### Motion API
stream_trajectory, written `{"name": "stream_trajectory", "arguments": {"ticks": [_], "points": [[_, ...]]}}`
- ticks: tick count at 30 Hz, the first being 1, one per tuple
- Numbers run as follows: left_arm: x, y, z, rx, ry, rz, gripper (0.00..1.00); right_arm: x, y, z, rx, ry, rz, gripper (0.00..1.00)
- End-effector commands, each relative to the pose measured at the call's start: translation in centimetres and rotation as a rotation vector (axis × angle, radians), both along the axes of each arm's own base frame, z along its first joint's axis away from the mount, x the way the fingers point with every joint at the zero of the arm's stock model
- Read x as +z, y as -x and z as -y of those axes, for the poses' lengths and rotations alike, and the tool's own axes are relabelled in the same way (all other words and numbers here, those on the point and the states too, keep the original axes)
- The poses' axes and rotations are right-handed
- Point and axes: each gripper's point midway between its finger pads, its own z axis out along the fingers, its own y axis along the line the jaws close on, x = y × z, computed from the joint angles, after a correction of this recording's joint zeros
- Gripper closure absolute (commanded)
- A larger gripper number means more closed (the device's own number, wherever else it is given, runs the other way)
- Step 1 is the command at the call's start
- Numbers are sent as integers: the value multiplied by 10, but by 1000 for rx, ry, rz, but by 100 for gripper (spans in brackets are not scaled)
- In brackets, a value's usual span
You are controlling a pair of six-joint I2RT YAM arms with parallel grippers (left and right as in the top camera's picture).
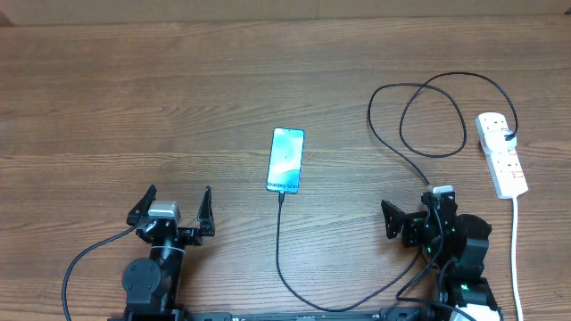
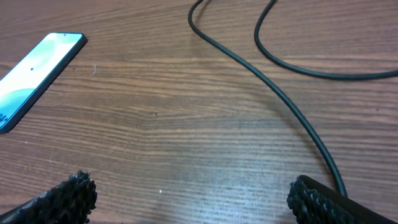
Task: Plug charger to phone and switch on socket
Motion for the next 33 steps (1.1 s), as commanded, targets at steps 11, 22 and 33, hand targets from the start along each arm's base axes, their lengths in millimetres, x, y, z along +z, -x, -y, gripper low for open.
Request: {"name": "stream_trajectory", "arguments": {"ticks": [11,22,33], "points": [[1,0,1,-6,-22,10,0,16,1,1,-9,22,79,0],[1,0,1,-6,-22,10,0,37,-2,1,-7,31,172,0],[1,0,1,-6,-22,10,0,85,-4,1,-37,-19,363,0]]}}
